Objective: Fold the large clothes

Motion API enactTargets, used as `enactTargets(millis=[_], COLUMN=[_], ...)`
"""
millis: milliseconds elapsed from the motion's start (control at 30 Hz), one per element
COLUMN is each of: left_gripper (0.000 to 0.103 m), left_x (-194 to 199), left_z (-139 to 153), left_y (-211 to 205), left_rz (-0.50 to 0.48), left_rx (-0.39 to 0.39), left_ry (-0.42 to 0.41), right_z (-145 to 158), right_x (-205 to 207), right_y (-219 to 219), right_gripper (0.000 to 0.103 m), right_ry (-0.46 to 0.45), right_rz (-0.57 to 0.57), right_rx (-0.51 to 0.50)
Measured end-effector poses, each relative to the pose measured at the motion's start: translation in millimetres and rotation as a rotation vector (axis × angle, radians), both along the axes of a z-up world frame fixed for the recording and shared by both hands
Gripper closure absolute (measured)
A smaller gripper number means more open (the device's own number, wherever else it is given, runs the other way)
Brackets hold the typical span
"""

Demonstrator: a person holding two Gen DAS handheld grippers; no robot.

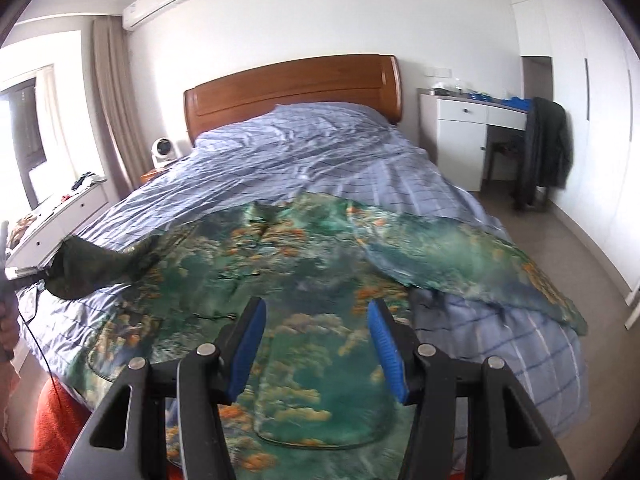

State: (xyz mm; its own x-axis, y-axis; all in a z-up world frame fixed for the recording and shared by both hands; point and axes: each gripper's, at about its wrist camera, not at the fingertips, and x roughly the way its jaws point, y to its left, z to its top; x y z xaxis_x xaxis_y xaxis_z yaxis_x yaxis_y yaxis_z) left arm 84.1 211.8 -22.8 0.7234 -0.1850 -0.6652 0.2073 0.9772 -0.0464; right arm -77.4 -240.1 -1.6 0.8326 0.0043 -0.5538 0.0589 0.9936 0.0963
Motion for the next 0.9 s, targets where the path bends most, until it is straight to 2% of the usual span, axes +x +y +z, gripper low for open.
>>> enactTargets(millis=[100, 233, 400, 433, 467, 500, 533, 633, 700, 800, 867, 900], left_gripper=[0.095, 0.095, 0.094, 0.091, 0.087, 0.073, 0.051, 0.013, 0.004, 0.003, 0.003, 0.003], left_x=[2, 3, -4, -7, -9, -12, -15, -27, -32, -36, -36, -36], left_z=[-1, -16, -39, -42, -44, -44, -45, -35, -28, -26, -25, -26], left_y=[50, 109, 155, 159, 163, 165, 163, 143, 119, 78, 55, 38], left_rz=[0.155, 0.348, 0.538, 0.562, 0.582, 0.596, 0.616, 0.623, 0.593, 0.508, 0.44, 0.397], left_rx=[-0.011, 0.011, 0.07, 0.076, 0.071, 0.063, 0.062, 0.058, 0.039, 0.011, -0.002, -0.008], left_ry=[-0.008, 0.006, 0.031, 0.031, 0.034, 0.035, 0.031, -0.029, -0.074, -0.103, -0.1, -0.092], right_z=[-2, -6, -5, -5, -5, -4, -4, -5, -7, -8, -8, -8], right_x=[3, 4, 2, 1, 1, 0, 1, 3, 7, 12, 14, 13], right_y=[11, 16, 15, 14, 14, 13, 12, 10, 10, 11, 14, 15], right_gripper=[0.049, 0.049, 0.049, 0.049, 0.049, 0.049, 0.049, 0.048, 0.045, 0.044, 0.038, 0.032], right_ry=[0.001, 0.004, 0.003, 0.001, -0.001, -0.002, -0.002, 0.003, 0.016, 0.042, 0.048, 0.05], right_rz=[0.019, 0.027, 0.021, 0.017, 0.014, 0.009, 0.006, -0.002, -0.003, -0.001, 0.003, 0.002], right_rx=[-0.007, -0.009, -0.013, -0.014, -0.016, -0.02, -0.025, -0.039, -0.044, -0.042, -0.048, -0.055])
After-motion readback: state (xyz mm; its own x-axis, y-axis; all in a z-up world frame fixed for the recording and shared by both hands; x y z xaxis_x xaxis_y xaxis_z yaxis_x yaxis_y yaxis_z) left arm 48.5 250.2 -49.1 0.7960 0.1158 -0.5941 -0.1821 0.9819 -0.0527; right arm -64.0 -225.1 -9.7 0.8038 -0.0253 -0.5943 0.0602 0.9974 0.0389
